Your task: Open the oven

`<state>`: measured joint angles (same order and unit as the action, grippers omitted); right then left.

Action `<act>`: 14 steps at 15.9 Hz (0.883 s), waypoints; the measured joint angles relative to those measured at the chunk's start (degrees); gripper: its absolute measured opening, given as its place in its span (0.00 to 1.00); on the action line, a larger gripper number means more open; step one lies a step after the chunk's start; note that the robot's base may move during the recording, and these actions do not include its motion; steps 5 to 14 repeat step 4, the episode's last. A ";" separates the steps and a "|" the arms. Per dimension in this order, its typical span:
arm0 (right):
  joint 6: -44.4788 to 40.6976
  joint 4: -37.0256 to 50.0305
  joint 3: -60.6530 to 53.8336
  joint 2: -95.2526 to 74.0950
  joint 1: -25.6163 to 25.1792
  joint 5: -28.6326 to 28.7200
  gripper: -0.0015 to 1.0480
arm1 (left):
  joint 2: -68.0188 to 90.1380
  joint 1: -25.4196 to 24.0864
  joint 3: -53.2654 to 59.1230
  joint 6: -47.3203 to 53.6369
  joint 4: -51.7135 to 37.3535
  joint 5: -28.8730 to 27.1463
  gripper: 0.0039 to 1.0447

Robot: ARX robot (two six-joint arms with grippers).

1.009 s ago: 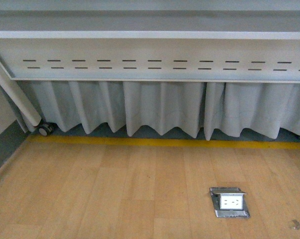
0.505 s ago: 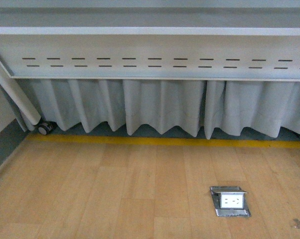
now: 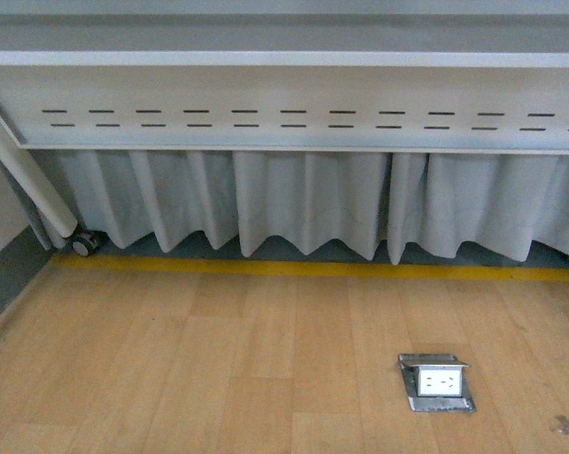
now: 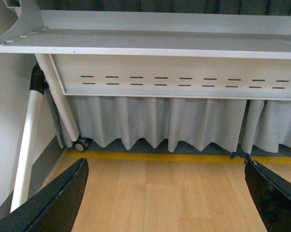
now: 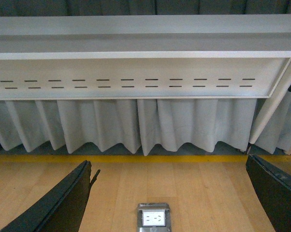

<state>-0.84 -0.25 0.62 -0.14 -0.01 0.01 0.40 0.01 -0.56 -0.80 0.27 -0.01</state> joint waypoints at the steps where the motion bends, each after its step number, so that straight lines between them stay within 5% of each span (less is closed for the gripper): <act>1: 0.00 0.00 0.00 0.00 0.00 0.00 0.94 | 0.00 0.00 0.00 0.00 0.00 0.00 0.94; 14: 0.00 0.00 0.00 0.00 0.00 0.00 0.94 | 0.00 0.00 0.00 0.00 0.00 0.00 0.94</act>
